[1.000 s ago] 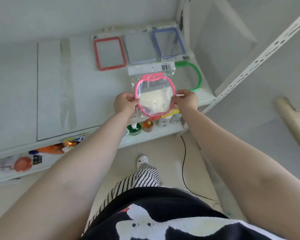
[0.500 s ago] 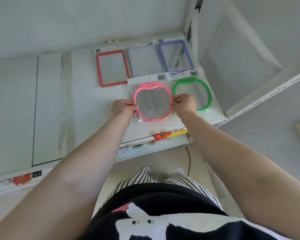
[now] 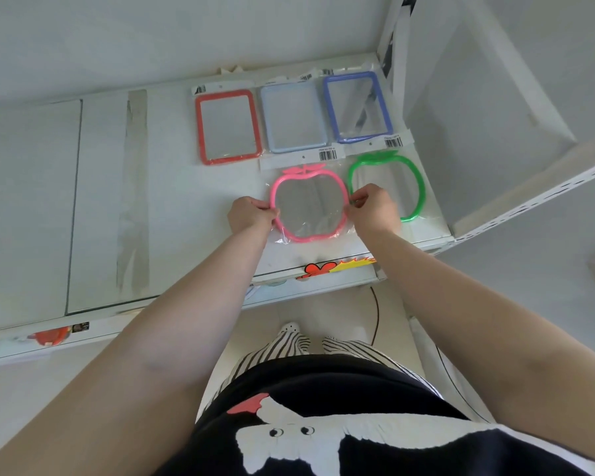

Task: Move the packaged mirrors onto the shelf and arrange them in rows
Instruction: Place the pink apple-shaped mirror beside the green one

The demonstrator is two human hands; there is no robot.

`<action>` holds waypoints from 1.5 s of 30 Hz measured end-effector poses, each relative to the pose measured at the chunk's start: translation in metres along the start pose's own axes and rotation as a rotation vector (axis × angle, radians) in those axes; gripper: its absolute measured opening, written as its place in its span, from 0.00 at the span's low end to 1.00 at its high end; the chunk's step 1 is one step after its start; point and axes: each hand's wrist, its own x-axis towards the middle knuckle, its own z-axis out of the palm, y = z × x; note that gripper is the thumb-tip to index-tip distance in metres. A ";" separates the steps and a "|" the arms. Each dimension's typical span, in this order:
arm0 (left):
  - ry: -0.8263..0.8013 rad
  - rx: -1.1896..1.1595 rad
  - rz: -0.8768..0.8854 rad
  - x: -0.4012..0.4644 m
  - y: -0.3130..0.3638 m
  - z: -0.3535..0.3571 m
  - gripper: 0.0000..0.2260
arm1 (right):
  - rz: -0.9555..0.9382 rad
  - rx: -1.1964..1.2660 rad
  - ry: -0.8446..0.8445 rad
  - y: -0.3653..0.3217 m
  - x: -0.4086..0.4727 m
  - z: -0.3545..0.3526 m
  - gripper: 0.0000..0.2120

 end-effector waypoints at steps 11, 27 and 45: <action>0.150 0.531 0.390 -0.008 0.005 0.003 0.21 | -0.110 -0.128 0.254 0.015 0.009 -0.004 0.13; -0.239 0.998 0.683 -0.021 -0.001 0.060 0.39 | -0.041 -0.408 0.065 0.057 0.021 -0.022 0.34; -0.264 0.991 0.675 -0.024 0.001 0.058 0.36 | -0.018 -0.400 0.068 0.052 0.018 -0.020 0.34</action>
